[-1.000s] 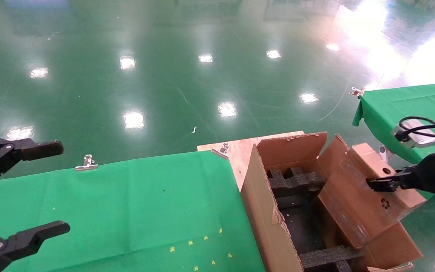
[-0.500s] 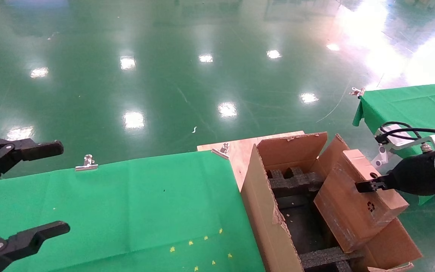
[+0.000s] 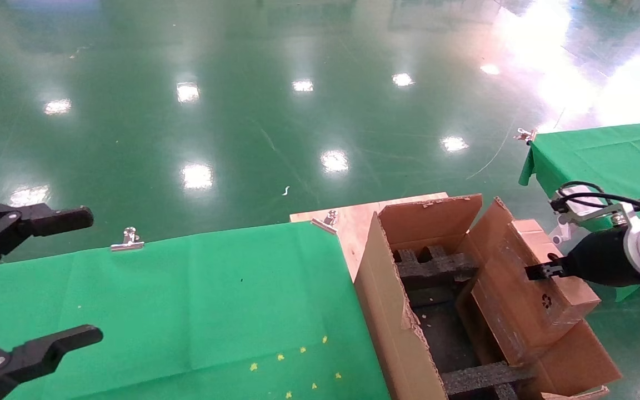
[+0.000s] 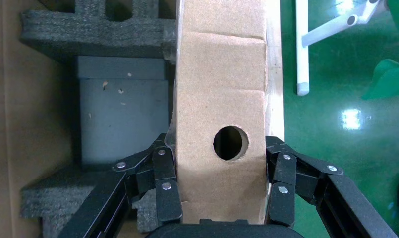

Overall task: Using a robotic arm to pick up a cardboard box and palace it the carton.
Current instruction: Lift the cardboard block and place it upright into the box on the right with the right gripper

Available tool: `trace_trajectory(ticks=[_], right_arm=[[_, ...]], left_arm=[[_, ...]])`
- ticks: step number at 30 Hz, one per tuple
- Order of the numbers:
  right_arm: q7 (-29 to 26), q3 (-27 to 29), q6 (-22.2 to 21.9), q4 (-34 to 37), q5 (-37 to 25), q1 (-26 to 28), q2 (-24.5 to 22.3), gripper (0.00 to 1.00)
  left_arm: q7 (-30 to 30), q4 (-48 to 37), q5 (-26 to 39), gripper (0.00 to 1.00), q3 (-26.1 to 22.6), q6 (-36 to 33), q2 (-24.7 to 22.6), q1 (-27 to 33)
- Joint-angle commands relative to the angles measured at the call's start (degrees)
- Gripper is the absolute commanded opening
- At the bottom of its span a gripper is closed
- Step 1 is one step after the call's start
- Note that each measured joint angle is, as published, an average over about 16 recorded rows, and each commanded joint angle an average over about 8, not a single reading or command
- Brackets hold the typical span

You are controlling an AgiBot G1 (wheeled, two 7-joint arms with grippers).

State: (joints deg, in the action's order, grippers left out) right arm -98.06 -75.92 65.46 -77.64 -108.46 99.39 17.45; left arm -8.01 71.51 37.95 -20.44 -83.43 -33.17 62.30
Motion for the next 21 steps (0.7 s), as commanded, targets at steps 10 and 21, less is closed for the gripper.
trace_trajectory(ticks=[10, 21], right_arm=[[-6.4, -2.0, -5.6, 0.0, -4.6, -4.6, 1.4, 0.00], [-14.5, -2.4, -13.7, 0.0, -14.0, -7.4, 2.7, 0.00]], left_arm=[[0.0, 0.0, 0.0, 1.00, 0.0, 0.0, 0.0, 0.0], [0.0, 0.0, 0.0, 1.00, 0.0, 0.0, 0.0, 0.0]])
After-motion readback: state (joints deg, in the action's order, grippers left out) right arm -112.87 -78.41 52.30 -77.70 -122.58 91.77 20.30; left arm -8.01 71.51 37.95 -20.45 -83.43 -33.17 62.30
